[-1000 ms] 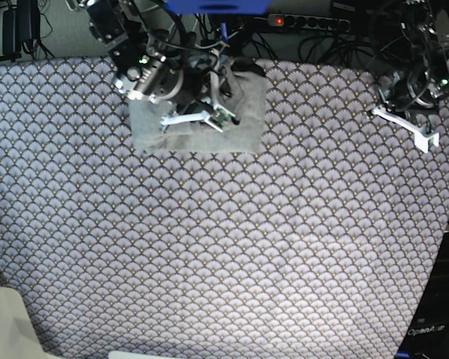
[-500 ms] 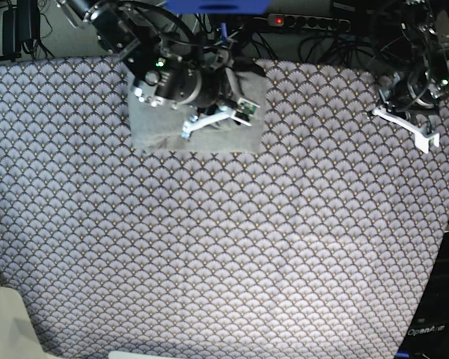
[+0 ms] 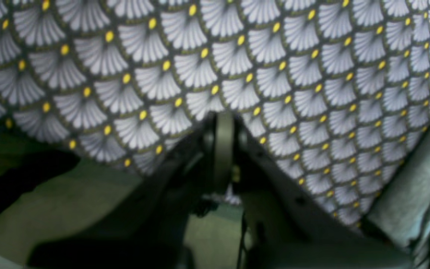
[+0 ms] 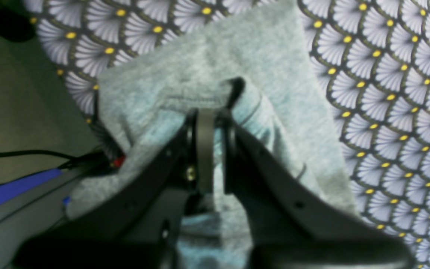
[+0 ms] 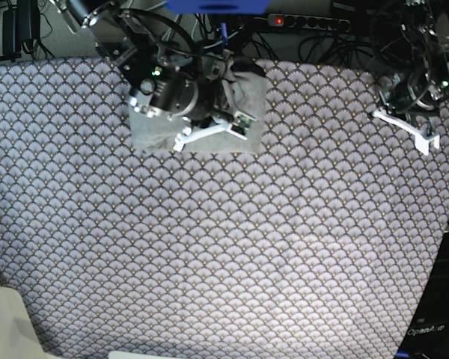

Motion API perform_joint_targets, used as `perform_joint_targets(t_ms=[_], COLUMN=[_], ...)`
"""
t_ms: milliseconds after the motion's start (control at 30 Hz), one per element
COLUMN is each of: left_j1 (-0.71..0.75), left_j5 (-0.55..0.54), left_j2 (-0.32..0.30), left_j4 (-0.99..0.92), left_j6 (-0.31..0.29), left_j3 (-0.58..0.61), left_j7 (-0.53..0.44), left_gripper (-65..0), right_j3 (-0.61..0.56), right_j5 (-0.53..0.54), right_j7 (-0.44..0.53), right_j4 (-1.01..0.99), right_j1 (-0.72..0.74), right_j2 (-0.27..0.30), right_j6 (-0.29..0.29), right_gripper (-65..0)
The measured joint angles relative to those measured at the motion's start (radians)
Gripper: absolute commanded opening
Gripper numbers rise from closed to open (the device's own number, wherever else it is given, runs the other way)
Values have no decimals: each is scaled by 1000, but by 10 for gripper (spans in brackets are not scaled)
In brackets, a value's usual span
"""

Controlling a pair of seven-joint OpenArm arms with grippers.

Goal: Fold the T-shirt properly
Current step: 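Grasp the stack's folded edge with the right gripper, then fold the grasped edge over the stack with the right gripper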

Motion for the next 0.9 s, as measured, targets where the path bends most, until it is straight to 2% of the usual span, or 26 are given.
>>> perform_joint_targets(t_ms=[133,300,367,500,667,900], left_j1=[-6,-15,-27,-30,-52,-60], left_j5=[0,1,-4,-1,0,-3], left_j2=[0,0,0,0,0,-22], left_j4=[0,0,-7,-52,-77,-80], left_j6=[0,0,0,0,0,0], left_j3=[0,0,0,1,3,72], left_j7=[-7,8,-2,3,2,-2], left_gripper=[-650,-650,-650,-650,-650,-650], right_j3=[-10,-107,-122,-125,-129,-126], right_j5=[-139,-282,-357,-438,-483,-493], right_j7=[-11,2,-4,-2,12,7], right_j4=[63,93,92,92,92,92], right_j1=[-7,-22,-32,-81,-102,-110], right_j2=[1,32,34,29,-5,-5], right_j6=[0,1,1,1,1,2], right_gripper=[-535,-531,-531,-531,-502,-394])
